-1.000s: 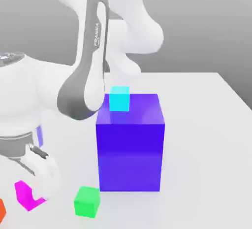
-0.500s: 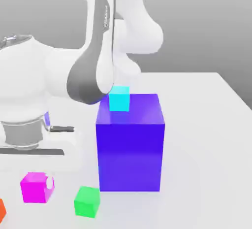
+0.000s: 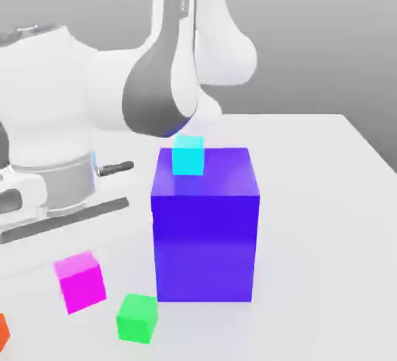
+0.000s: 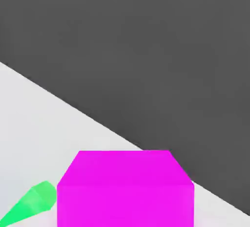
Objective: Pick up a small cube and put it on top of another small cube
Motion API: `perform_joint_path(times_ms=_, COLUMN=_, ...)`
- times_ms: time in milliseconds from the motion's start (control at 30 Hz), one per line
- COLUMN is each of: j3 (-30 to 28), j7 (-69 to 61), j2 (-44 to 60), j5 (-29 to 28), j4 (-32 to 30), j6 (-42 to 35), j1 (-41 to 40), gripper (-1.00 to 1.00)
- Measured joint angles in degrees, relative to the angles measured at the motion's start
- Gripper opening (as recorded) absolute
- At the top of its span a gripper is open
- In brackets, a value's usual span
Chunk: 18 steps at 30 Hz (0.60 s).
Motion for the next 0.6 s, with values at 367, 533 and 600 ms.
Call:
perform_joint_path(times_ms=367, j3=3.43, j7=-28.57, j2=-2.70, j5=5.93, j4=0.10, j6=-2.11, j1=-0.76, gripper=-1.00)
perform_joint_path(times_ms=533, j3=4.41, j7=-41.96, j2=-3.80, j5=9.15, j4=0.19, j6=-3.19, j1=-0.58, gripper=-1.00)
perform_joint_path(times_ms=600, j3=4.72, j7=-47.34, j2=-4.21, j5=10.48, j4=0.24, j6=-3.65, j1=-0.44, gripper=-1.00)
